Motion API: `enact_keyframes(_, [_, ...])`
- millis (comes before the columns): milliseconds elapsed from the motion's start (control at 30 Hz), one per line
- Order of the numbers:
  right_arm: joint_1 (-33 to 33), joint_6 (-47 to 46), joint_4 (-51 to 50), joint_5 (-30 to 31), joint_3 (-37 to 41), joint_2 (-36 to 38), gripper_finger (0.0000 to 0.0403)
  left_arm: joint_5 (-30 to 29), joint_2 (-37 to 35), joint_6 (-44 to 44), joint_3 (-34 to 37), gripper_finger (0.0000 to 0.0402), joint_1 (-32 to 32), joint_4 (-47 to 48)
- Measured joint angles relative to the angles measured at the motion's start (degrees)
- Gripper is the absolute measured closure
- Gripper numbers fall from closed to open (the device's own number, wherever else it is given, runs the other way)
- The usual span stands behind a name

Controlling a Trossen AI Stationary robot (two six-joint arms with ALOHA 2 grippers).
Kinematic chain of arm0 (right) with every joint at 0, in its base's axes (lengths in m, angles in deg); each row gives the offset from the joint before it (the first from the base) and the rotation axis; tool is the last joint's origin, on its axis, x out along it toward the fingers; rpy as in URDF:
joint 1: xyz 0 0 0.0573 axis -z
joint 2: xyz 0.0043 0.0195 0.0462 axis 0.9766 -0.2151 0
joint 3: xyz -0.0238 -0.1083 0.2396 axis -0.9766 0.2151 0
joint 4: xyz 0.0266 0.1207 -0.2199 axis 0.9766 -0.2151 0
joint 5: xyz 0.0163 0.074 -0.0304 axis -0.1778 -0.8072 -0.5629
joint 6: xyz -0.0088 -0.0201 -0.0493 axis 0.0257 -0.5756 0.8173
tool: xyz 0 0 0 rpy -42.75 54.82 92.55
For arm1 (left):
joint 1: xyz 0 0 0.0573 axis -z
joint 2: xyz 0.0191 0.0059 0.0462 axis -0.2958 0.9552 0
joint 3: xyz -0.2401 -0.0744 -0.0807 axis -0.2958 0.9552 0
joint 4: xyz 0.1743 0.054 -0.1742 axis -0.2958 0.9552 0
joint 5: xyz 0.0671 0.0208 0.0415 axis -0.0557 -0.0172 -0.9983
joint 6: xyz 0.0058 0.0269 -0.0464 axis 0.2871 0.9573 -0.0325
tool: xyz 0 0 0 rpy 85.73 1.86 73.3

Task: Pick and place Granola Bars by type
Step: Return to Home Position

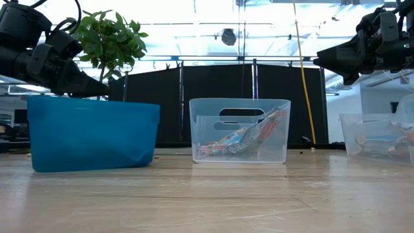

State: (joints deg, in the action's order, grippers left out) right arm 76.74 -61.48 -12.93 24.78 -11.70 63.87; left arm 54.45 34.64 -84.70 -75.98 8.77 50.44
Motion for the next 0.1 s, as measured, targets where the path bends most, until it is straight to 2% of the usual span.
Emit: enact_keyframes(100, [-0.02,0.0,0.0,-0.01,0.0,0.01,0.0289,0.0,0.02,0.01,0.0,0.027,0.01,0.0])
